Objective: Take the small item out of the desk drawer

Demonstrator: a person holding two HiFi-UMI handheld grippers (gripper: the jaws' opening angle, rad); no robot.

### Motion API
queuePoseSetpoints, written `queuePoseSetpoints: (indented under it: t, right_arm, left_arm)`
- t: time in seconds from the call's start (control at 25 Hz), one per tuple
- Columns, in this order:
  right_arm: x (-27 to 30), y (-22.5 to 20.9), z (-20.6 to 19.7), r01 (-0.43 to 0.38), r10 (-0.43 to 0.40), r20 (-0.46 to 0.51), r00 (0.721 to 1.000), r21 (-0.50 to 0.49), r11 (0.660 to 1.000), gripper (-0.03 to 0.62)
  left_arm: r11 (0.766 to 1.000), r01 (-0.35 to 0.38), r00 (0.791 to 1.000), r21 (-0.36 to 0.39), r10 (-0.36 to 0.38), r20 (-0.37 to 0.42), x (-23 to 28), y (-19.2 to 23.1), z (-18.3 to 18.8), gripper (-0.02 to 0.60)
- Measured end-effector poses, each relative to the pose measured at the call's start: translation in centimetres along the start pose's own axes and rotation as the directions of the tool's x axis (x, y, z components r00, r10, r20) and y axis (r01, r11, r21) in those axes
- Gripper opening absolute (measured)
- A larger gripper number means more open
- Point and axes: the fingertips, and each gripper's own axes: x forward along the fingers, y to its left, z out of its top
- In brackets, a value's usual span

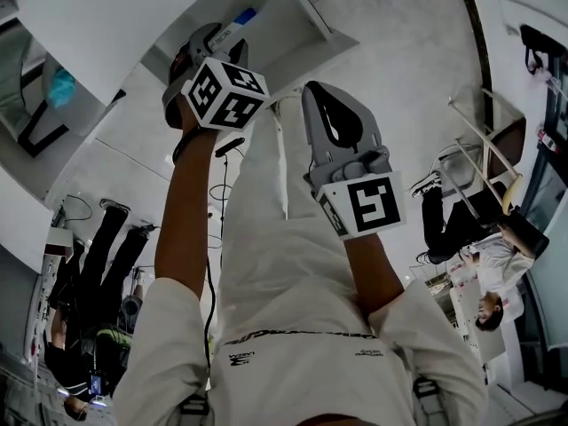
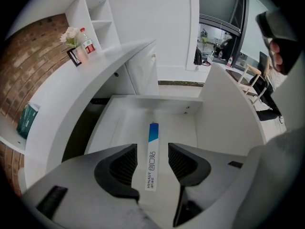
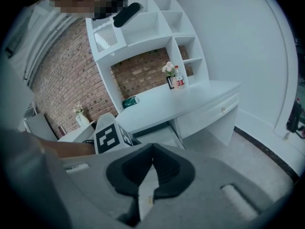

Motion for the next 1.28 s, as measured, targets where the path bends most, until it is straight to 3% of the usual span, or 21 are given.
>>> queuePoseSetpoints:
  t: [0.52, 0.8, 0.88, 1.28]
  right_arm:
    - [0.0, -0.2, -0.9, 0.002, -0.002, -0.009, 1.000, 0.016, 1.000, -0.003]
    - [-0.2, -0.9, -1.3, 0.009, -0.008, -0.009, 1.000, 0.022, 1.000, -0.003]
    - [-0.3, -1.2, -1.2, 0.011, -0.011, -0.005, 1.000, 0.022, 1.000, -0.003]
    - [-1.5, -1.4, -0.5, 0.011, -0.011, 0.011, 1.000, 0.023, 1.000, -0.003]
  left_arm:
    - [0.997, 0.062, 0.993, 0.042, -0.057, -0.099, 3.9, -0.3, -1.7, 0.192]
    - [0.996, 0.075, 0.988, 0.054, -0.066, -0.140, 5.6, -0.8, -2.4, 0.151]
    - [0.995, 0.079, 0.987, 0.058, -0.070, -0.143, 5.8, -0.9, -2.4, 0.088]
    - [0.996, 0.074, 0.990, 0.048, -0.068, -0.121, 3.5, -1.3, -1.4, 0.078]
